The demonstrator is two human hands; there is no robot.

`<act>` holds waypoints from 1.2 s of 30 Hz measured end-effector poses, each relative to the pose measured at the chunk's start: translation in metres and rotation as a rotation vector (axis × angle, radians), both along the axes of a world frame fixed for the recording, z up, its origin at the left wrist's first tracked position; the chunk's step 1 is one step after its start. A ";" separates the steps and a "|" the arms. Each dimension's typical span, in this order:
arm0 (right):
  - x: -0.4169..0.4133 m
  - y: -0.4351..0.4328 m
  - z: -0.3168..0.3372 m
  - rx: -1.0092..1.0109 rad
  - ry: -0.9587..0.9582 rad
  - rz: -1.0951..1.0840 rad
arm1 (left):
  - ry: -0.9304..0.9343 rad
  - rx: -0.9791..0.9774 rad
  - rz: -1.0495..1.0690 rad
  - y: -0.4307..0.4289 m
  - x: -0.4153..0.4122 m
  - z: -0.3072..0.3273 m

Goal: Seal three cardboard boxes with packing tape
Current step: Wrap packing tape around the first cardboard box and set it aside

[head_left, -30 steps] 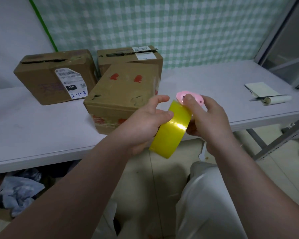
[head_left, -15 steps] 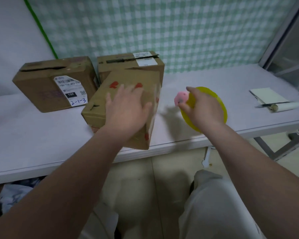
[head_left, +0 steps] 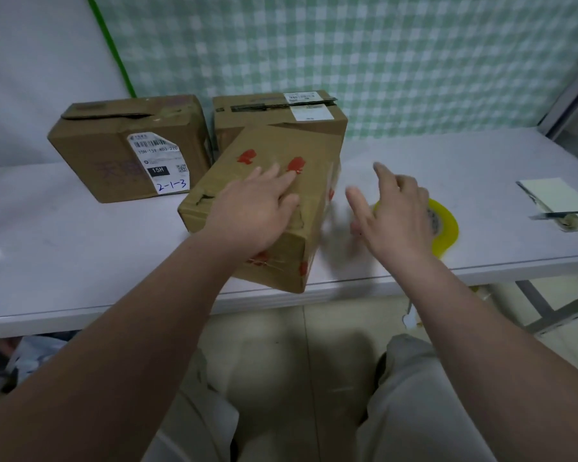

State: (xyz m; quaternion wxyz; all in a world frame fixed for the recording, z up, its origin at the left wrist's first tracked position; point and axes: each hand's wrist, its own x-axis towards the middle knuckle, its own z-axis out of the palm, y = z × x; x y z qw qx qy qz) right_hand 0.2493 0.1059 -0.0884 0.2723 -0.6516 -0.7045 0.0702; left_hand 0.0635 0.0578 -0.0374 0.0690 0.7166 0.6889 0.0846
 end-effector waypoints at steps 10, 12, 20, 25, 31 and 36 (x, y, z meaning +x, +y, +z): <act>-0.064 -0.027 0.008 -0.361 0.723 0.215 | -0.121 0.055 0.068 0.005 -0.015 -0.001; -0.064 -0.026 0.013 -0.366 0.717 0.215 | -0.147 0.096 0.104 0.002 -0.019 -0.002; -0.078 -0.031 0.014 -0.367 0.651 0.246 | 0.060 0.113 -0.005 -0.004 -0.009 -0.013; -0.067 -0.031 0.016 -0.396 0.635 0.260 | -0.048 0.102 0.024 -0.003 -0.015 -0.009; -0.059 -0.034 0.008 -0.402 0.829 0.245 | -0.079 0.356 0.326 -0.022 -0.039 -0.013; -0.056 -0.040 0.012 -0.472 0.883 0.213 | -1.021 0.168 0.576 -0.030 -0.043 -0.001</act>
